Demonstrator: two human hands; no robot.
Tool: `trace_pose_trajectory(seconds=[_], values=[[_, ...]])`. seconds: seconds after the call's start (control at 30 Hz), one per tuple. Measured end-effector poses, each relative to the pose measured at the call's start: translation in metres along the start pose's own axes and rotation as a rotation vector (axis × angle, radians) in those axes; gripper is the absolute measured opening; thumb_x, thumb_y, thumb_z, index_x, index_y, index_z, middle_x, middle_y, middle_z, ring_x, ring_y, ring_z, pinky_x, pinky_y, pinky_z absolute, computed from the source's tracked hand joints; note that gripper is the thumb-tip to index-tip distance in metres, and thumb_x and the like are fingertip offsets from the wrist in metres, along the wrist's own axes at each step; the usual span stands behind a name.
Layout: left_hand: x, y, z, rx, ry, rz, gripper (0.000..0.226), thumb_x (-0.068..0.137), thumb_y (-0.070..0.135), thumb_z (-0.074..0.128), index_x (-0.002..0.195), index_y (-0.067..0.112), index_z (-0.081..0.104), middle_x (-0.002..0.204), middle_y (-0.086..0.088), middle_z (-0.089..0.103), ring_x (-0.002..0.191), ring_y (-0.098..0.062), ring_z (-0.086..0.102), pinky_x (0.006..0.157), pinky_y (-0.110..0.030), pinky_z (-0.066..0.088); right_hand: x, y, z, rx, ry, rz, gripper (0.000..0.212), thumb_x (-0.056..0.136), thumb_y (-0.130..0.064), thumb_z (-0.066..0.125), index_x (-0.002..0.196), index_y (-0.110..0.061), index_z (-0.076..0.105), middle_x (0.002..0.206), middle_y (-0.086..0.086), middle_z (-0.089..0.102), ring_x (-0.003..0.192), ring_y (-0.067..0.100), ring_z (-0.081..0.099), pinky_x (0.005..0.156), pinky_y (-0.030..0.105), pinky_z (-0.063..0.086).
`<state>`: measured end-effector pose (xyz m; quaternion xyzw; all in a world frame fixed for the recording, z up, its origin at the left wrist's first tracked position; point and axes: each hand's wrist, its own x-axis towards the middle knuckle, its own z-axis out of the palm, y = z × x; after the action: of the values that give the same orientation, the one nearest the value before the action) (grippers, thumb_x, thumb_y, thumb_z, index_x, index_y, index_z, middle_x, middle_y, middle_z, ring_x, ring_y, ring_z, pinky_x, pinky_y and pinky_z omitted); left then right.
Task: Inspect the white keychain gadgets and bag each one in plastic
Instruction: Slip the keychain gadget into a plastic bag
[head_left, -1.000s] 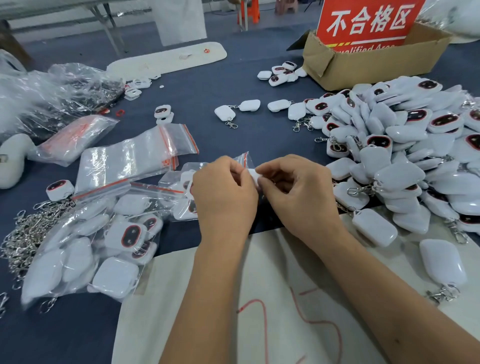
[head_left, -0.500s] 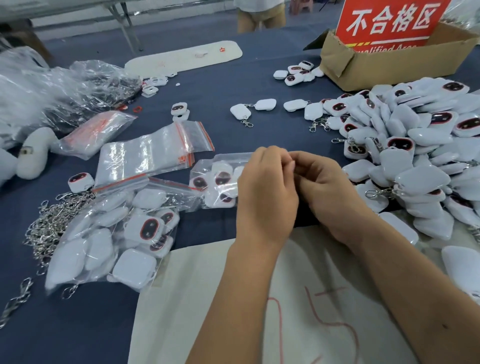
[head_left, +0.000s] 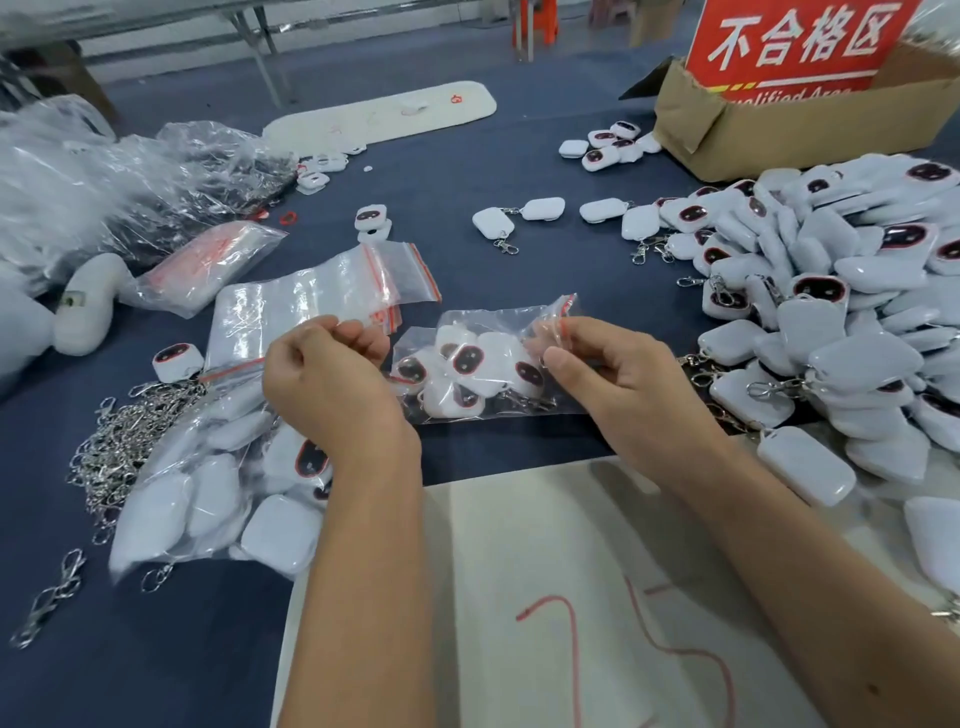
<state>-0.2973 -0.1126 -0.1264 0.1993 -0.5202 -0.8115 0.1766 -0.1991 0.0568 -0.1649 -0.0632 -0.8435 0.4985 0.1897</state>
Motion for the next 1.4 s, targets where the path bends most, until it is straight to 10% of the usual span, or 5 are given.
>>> trace_pose_trajectory(seconds=[0.47,0.73,0.87,1.1,1.4], values=[[-0.052,-0.026,0.015,1.046,-0.413,0.634,0.016,0.097,0.024,0.054,0.089,0.015,0.064,0.087,-0.004,0.068,0.085,-0.029,0.057,0.074,-0.037,0.037,0.000,-0.009,-0.002,-0.292,-0.036,-0.075,0.019,0.094,-0.015,0.072,0.112,-0.016,0.076,0.100,0.003,0.077,0.101,0.023,0.065,0.090,0.037,0.048],[-0.075,-0.037,0.021,0.799,-0.681,0.687,0.013,0.098,0.014,0.060,0.087,0.010,0.064,0.095,-0.003,0.058,0.079,-0.015,0.052,0.075,-0.028,0.041,0.000,-0.012,0.005,-0.300,0.006,-0.156,0.021,0.086,0.002,0.061,0.100,-0.005,0.076,0.103,0.007,0.076,0.106,0.020,0.062,0.093,0.005,0.038],[-0.068,-0.045,0.021,0.977,-0.898,0.740,0.013,0.097,0.017,0.063,0.096,0.009,0.072,0.105,-0.009,0.062,0.099,-0.027,0.054,0.090,-0.036,0.042,-0.001,-0.007,-0.009,-0.550,0.496,0.066,0.027,0.089,0.000,0.058,0.105,-0.012,0.077,0.105,0.007,0.076,0.113,0.034,0.058,0.101,0.039,0.043],[-0.064,-0.046,0.020,1.175,-0.894,0.763,0.007,0.087,0.014,0.062,0.083,0.014,0.068,0.097,-0.004,0.062,0.104,-0.027,0.047,0.091,-0.031,0.038,-0.002,-0.009,-0.009,-0.959,0.170,0.269,0.041,0.092,-0.020,0.046,0.131,-0.023,0.058,0.131,0.005,0.062,0.129,0.032,0.052,0.111,0.042,0.036],[-0.058,-0.039,0.019,1.173,-0.798,0.665,0.033,0.089,0.026,0.065,0.058,0.016,0.057,0.072,0.001,0.060,0.089,-0.026,0.053,0.074,-0.031,0.036,-0.007,-0.011,-0.009,-0.951,0.276,0.331,0.040,0.094,-0.027,0.060,0.133,-0.025,0.058,0.149,0.006,0.054,0.151,0.036,0.030,0.122,0.048,0.019]])
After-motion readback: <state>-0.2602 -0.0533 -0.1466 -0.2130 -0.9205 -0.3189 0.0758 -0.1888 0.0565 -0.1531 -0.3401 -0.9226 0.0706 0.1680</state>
